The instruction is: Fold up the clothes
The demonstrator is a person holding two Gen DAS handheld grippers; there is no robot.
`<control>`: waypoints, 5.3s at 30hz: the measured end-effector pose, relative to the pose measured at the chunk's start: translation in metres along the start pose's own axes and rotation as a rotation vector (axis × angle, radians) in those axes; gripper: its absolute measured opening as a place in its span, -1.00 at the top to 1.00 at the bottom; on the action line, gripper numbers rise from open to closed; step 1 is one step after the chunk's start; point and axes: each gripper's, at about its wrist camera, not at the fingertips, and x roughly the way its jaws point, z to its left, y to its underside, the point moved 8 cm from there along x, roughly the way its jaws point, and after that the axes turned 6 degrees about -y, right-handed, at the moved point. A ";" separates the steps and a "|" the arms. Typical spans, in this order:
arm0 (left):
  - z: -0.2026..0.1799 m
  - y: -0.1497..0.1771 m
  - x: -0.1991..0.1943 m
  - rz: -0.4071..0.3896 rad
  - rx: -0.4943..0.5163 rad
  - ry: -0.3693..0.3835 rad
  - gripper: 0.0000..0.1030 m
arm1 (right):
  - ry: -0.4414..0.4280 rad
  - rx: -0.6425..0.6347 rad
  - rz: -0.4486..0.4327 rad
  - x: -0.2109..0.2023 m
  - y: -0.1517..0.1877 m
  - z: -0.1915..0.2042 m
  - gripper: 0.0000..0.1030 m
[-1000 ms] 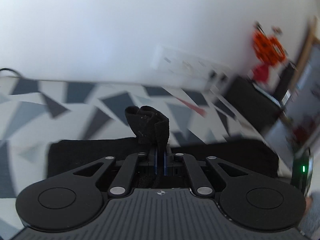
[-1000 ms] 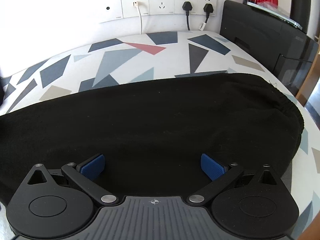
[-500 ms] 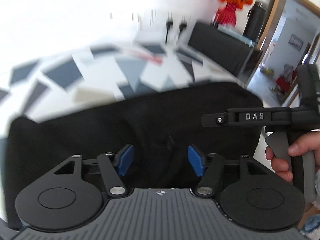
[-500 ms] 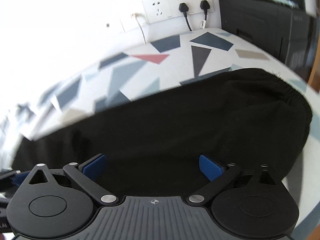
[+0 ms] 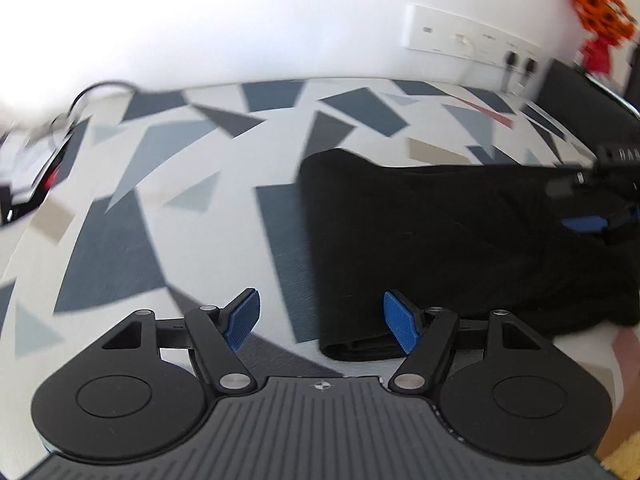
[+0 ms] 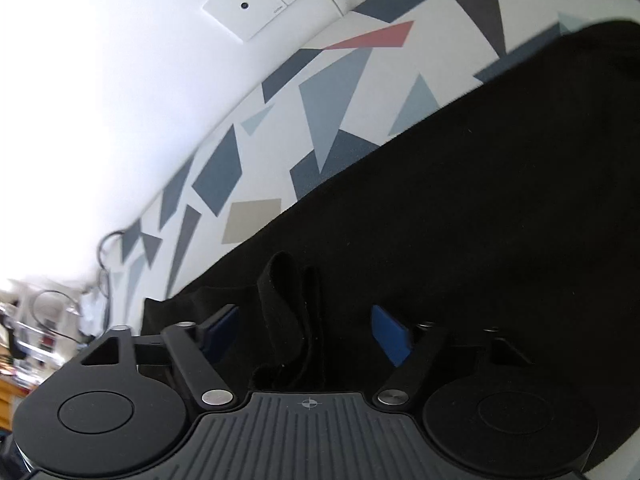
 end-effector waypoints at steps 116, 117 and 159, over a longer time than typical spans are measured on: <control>-0.024 0.002 0.034 0.166 -0.179 -0.197 -1.00 | 0.695 -0.119 -0.396 -0.113 -0.043 -0.156 -0.99; -0.024 0.002 0.034 0.168 -0.179 -0.197 -1.00 | 0.695 -0.117 -0.395 -0.113 -0.043 -0.156 -0.99; -0.028 0.001 0.034 0.163 -0.197 -0.223 -1.00 | 0.474 -0.063 -0.421 -0.120 -0.063 -0.156 0.42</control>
